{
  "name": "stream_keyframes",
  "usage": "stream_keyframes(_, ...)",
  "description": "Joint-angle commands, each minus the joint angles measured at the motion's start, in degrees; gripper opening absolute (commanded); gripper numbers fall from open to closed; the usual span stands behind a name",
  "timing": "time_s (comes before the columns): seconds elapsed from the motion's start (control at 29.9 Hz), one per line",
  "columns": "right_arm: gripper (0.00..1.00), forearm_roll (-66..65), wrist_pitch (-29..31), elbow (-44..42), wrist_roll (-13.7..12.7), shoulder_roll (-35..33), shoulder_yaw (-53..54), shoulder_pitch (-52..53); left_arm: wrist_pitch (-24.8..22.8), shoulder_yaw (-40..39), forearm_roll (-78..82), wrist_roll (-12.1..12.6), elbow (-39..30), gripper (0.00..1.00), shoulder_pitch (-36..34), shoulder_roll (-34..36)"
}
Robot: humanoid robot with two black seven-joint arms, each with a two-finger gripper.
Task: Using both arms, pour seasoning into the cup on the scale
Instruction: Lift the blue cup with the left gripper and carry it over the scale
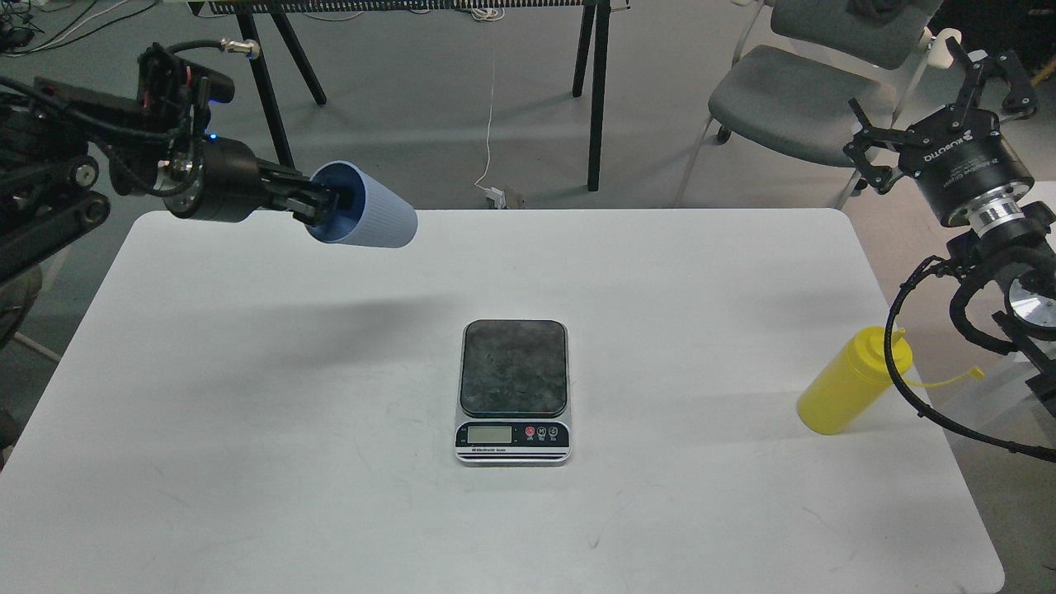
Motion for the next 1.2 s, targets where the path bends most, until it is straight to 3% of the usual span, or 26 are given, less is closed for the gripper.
stream_keyframes(0.0,1.0,0.0,0.0,0.01,0.08,-0.3,0.27,-0.06,0.01,0.25,2.25,0.01,-0.82,0.01,-1.36,-4.54)
stream_keyframes(0.2,1.0,0.09,0.0,0.19,0.17,-2.32,0.54,-0.14,0.01,3.15,8.84,0.01,-8.99,0.01,-1.36,-7.63)
stream_keyframes(0.47,1.0,0.09,0.0,0.19,0.26,-2.76,1.15,-0.76,0.01,3.5,13.58,0.01,-9.0,0.01,-1.01,-13.25)
stream_keyframes(0.74,1.0,0.09,0.0,0.19,0.26,-2.68,1.24,-0.85,0.01,5.35,15.62,0.01,-5.49,0.02,-0.66,-19.31)
stream_keyframes(1.0,1.0,0.09,0.0,0.19,0.26,-2.59,1.24,-0.85,0.01,9.91,16.23,0.01,4.88,0.03,-0.75,-24.32)
stream_keyframes(1.17,1.0,0.09,0.0,0.1,0.26,-2.5,1.15,-1.02,0.01,11.15,16.23,0.01,5.6,0.03,-0.31,-24.94)
